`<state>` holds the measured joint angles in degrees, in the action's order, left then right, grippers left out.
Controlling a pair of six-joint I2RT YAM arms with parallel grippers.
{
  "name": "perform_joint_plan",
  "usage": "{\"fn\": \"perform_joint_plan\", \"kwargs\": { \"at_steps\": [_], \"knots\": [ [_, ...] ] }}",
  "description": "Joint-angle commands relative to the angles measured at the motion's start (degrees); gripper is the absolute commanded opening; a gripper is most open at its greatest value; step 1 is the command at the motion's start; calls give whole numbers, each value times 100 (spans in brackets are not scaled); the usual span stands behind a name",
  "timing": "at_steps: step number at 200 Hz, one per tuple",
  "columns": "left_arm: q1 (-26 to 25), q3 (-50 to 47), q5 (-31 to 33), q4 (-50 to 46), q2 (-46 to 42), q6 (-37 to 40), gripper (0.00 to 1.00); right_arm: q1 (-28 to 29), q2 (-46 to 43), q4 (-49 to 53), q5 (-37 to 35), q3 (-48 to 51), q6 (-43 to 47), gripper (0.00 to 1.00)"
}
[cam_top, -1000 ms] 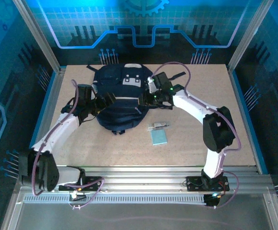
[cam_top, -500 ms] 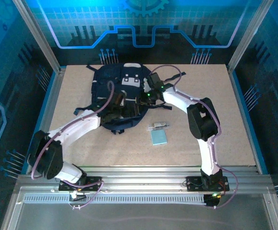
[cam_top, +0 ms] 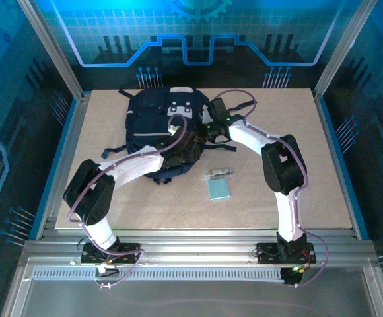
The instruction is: Pack books, pencil case, and school supplies into a backpack
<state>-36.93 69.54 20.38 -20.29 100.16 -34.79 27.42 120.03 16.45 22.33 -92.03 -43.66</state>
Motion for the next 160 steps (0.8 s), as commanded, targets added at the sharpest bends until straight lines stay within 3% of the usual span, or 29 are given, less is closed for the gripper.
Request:
{"fn": "perform_joint_plan", "kwargs": {
  "at_steps": [1,35,58,91,121,160],
  "knots": [
    [0,274,526,92,337,-169,66,83,-409,-564,268,167,-403,0],
    [3,429,595,141,722,-214,60,192,-539,-623,278,150,-427,0],
    [3,573,590,68,878,-178,37,229,-552,-652,267,169,-432,0],
    [11,489,435,-2,651,-126,15,143,-525,-647,159,278,-346,0],
    [99,329,64,-141,266,36,1,40,-488,-658,105,359,-245,0],
    [429,85,-1054,-161,-118,474,0,-17,-537,-597,39,413,-133,0]
  ]
}}
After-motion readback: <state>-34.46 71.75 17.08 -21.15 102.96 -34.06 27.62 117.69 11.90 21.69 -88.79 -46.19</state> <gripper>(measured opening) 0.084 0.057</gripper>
